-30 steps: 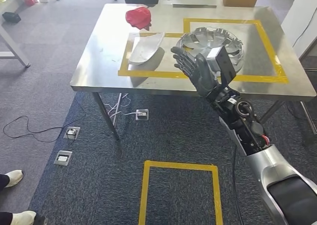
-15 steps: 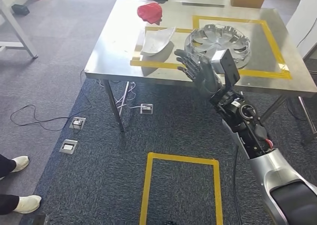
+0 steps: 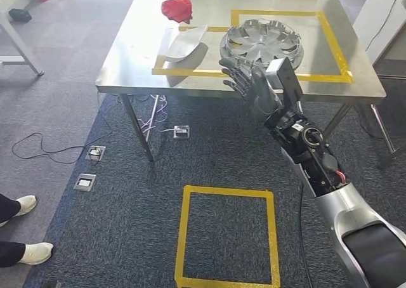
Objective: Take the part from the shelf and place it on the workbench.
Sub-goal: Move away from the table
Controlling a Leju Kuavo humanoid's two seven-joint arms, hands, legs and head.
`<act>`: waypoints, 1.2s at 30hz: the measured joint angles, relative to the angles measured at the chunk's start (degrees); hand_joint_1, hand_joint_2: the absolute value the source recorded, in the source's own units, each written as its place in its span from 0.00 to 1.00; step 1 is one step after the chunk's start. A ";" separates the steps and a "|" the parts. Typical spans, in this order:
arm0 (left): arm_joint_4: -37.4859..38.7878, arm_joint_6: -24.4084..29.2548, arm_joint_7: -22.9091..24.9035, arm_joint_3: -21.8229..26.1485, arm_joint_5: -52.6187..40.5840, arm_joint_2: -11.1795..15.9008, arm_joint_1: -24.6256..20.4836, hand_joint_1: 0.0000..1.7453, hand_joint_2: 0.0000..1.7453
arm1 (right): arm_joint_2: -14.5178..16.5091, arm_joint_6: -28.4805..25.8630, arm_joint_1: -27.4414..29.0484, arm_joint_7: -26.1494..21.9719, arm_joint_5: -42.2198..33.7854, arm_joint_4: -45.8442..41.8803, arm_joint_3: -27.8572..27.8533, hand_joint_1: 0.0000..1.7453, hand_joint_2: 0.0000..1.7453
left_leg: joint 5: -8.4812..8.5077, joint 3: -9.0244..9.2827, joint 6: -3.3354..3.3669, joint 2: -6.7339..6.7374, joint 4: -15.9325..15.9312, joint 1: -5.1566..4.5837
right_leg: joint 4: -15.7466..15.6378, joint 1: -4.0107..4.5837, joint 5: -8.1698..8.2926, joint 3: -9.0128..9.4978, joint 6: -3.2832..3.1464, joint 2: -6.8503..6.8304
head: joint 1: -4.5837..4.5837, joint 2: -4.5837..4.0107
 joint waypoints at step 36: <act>0.00 0.07 -0.76 0.00 0.46 0.49 0.59 0.00 0.00 | 0.32 -1.63 0.93 0.57 -1.14 -0.51 -0.60 0.00 0.00 | 2.60 9.44 2.05 -0.11 -15.64 -0.63 | 1.14 0.24 1.21 -1.79 1.57 0.33 | -0.08 0.00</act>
